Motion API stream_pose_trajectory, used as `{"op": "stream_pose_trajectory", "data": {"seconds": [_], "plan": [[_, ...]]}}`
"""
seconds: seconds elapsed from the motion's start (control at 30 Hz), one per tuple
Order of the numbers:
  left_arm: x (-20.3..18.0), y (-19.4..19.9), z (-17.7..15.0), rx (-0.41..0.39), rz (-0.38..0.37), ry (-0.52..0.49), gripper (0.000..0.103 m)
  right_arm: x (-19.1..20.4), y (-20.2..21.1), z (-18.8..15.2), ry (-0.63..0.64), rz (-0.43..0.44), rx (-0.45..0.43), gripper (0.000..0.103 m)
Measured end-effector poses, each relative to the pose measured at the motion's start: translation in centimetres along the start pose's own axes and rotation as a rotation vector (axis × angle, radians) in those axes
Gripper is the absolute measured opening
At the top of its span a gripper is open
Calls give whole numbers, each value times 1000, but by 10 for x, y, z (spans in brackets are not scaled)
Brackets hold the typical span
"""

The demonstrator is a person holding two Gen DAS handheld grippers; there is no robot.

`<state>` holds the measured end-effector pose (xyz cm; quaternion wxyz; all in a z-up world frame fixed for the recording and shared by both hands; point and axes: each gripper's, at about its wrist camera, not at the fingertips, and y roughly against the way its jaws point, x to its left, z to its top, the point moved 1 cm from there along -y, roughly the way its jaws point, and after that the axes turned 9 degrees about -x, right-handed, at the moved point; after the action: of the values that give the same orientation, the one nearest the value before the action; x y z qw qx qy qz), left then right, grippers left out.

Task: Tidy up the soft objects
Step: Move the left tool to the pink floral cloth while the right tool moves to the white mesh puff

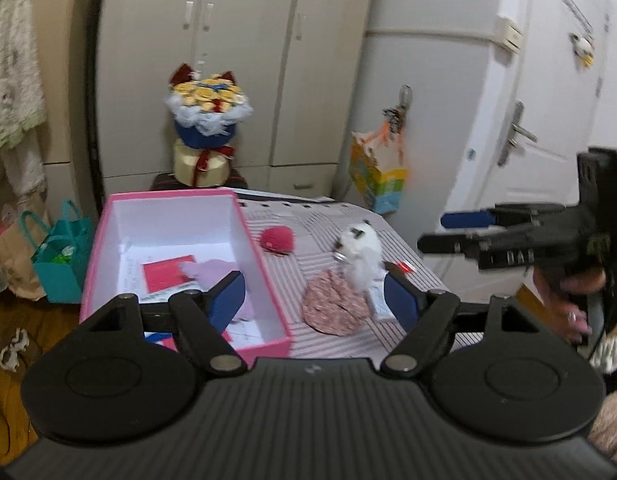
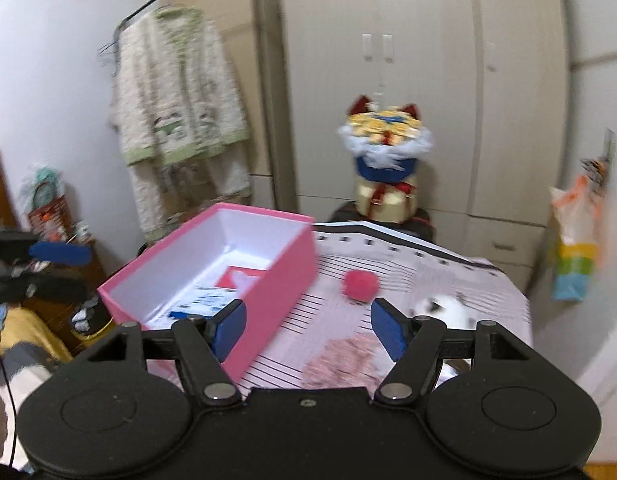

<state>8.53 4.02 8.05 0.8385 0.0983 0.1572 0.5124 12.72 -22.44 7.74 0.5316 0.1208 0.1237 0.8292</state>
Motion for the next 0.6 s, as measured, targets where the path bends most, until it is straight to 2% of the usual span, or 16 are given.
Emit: {"op": "stream_pose_trajectory", "data": {"seconds": [0.27, 0.4, 0.6], "plan": [[-41, -41, -17, 85, -87, -60, 76, -40, 9, -25, -68, -14, -2, 74], [-55, -69, -29, 109, -88, -79, 76, -53, -2, -39, -73, -1, 7, 74], [-66, -111, -46, 113, -46, -104, 76, -68, -28, -56, -37, 13, 2, 74]]}}
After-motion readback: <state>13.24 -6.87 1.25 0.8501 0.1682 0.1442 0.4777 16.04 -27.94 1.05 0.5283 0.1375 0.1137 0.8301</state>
